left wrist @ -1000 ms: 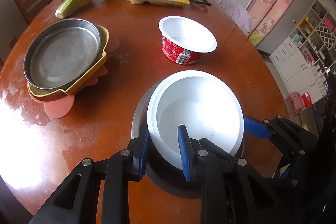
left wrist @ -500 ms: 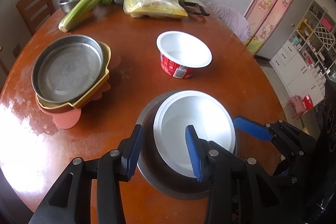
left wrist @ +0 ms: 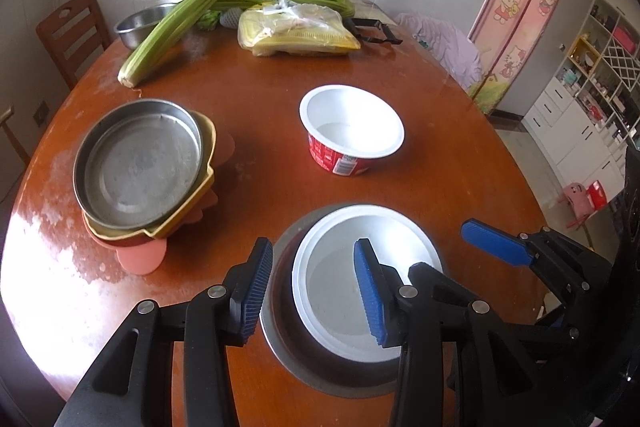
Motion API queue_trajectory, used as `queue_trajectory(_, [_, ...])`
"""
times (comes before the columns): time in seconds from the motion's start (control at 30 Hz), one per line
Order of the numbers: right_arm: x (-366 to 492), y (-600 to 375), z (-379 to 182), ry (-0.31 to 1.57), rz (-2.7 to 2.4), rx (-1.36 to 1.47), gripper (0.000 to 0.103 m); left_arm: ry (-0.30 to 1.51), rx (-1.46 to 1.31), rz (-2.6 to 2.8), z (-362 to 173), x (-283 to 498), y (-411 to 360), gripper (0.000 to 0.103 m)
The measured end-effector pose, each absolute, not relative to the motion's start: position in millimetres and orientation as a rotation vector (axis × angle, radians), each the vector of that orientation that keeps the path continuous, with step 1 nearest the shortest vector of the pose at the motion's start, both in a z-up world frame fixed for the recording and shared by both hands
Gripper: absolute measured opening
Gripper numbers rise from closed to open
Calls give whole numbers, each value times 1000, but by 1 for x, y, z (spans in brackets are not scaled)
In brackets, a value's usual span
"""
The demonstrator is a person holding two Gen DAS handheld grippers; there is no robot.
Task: Organize plates and bowls
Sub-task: 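Open the left gripper and move it to the red-and-white bowl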
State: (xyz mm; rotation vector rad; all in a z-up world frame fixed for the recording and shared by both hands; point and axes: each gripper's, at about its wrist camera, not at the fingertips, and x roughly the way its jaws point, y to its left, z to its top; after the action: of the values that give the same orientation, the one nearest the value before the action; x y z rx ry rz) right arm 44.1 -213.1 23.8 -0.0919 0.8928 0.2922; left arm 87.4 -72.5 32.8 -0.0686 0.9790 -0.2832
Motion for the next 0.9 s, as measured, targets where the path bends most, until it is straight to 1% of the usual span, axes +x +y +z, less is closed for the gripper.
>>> queue_trajectory(0.17, [56, -218, 29, 887, 282, -77, 56, 964, -50, -272, 40, 98, -74, 45])
queue_trajectory(0.23, [62, -222, 32, 885, 272, -68, 57, 957, -42, -268, 43, 104, -76, 51])
queue_trajectory(0.3, [68, -225, 34, 882, 262, -59, 58, 952, -30, -265, 45, 111, -77, 54])
queue_trajectory(0.9, [129, -255, 54, 857, 165, -17, 61, 934, 23, -287, 64, 176, -96, 55])
